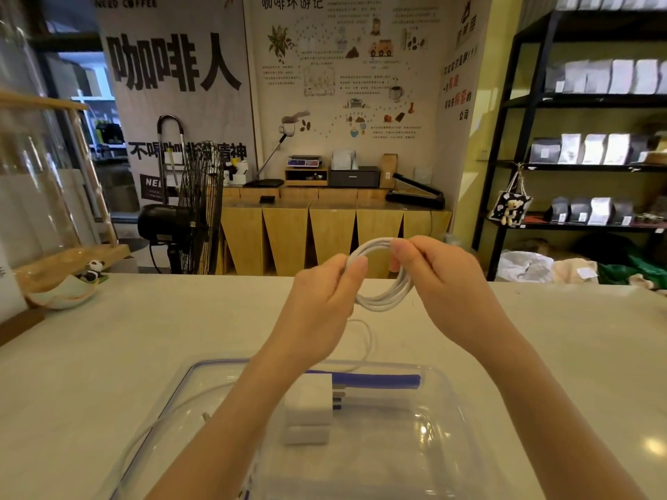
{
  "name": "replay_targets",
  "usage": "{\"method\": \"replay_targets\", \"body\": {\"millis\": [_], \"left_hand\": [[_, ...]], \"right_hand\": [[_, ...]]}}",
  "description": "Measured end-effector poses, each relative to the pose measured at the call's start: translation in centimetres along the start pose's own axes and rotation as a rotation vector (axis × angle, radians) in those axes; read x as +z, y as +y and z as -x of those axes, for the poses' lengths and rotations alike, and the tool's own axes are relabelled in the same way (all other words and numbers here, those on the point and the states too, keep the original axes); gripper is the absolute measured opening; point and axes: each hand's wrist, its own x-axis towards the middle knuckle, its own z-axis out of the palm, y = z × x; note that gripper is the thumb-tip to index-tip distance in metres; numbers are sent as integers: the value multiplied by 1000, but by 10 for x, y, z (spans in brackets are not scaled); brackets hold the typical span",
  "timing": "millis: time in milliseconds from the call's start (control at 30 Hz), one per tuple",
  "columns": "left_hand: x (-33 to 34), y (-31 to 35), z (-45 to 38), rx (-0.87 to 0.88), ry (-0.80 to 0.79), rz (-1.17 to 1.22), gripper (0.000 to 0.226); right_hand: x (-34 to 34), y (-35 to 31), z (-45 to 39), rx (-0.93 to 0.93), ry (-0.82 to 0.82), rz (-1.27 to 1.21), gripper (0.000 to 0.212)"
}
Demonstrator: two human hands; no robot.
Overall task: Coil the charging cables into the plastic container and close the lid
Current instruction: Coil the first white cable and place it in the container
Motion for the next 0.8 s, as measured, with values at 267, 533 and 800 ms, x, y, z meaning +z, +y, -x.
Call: {"method": "replay_targets", "body": {"millis": [267, 533, 800], "left_hand": [[0, -4, -1, -106, -27, -253, 33], [1, -18, -3, -154, -55, -535, 31], [5, -9, 1, -226, -261, -182, 24]], "right_hand": [[-1, -5, 4, 15, 67, 263, 18], [-12, -20, 4, 324, -273, -305, 25], [-2, -17, 5, 157, -179, -233, 10]]}}
